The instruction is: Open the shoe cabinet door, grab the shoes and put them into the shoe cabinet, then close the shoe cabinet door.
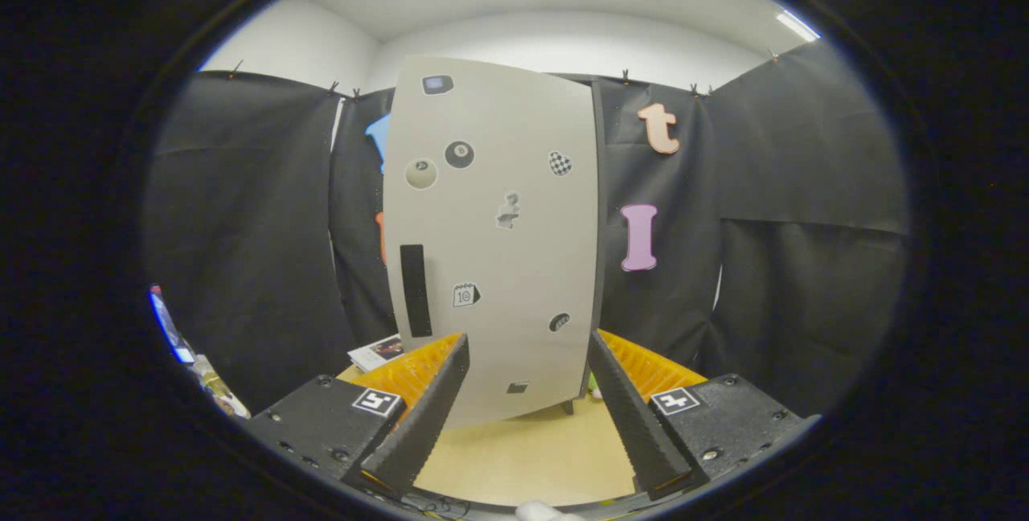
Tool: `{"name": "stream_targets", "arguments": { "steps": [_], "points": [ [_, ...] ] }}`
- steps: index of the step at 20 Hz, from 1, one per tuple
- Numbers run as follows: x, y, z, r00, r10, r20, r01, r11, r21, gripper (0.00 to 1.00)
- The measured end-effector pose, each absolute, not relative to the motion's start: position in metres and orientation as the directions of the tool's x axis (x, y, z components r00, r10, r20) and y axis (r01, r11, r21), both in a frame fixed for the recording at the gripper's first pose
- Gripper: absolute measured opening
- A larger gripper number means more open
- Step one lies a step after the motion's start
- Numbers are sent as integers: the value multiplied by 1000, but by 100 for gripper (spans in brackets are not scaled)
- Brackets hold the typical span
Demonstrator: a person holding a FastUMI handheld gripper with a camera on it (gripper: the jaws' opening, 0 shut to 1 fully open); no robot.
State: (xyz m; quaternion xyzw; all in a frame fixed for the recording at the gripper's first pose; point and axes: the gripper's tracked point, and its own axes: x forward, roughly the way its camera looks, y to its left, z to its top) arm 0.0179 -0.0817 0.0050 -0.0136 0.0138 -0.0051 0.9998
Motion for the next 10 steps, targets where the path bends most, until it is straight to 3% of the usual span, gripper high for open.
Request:
{"name": "stream_targets", "arguments": {
  "steps": [10],
  "points": [
    [-38, -105, 13, 997, -75, 4, 75, 997, -23, 98]
  ]
}}
